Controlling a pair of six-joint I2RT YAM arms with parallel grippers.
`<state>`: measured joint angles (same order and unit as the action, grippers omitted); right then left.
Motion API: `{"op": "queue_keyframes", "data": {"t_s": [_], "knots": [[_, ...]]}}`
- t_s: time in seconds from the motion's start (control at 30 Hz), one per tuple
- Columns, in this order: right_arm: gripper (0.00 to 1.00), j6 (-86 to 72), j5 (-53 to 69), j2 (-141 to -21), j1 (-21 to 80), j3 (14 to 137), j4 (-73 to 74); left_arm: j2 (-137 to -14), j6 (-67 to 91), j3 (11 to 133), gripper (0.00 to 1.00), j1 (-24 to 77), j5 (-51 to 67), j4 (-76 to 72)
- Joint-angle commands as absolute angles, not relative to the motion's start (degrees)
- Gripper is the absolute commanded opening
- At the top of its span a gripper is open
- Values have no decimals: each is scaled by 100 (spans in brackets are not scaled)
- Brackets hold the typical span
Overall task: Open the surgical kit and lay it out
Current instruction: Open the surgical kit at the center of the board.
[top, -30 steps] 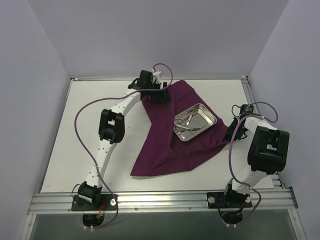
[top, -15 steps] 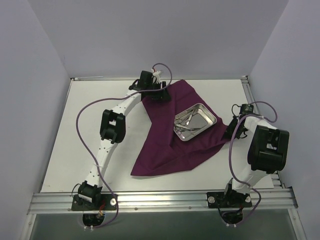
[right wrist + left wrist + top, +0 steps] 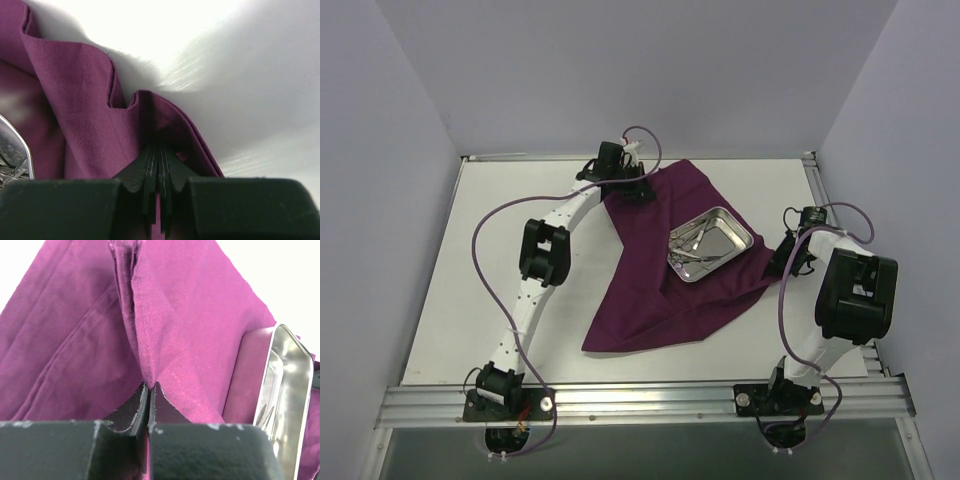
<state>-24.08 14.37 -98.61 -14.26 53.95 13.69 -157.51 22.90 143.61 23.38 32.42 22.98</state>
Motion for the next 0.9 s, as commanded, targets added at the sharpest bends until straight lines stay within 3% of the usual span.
{"op": "queue_keyframes", "data": {"t_s": [0.0, 0.43, 0.83, 0.87], "knots": [[0, -2399, 686, -10546, -1371, 5054, 1810, -15066, 2311, 14432, 2, 2136, 3112, 2276], [0, -2689, -200, -10512, -1556, 5071, 2285, -12939, 2522, 12658, 2, 1627, 2277, 2988], [0, -2689, -106, -10433, -1547, 5133, 2426, -10574, 2989, 8889, 2, 273, 1460, 3717], [0, -2698, -62, -10415, -1556, 5142, 2443, -10460, 2962, 8755, 9, 194, 1424, 3935]]}}
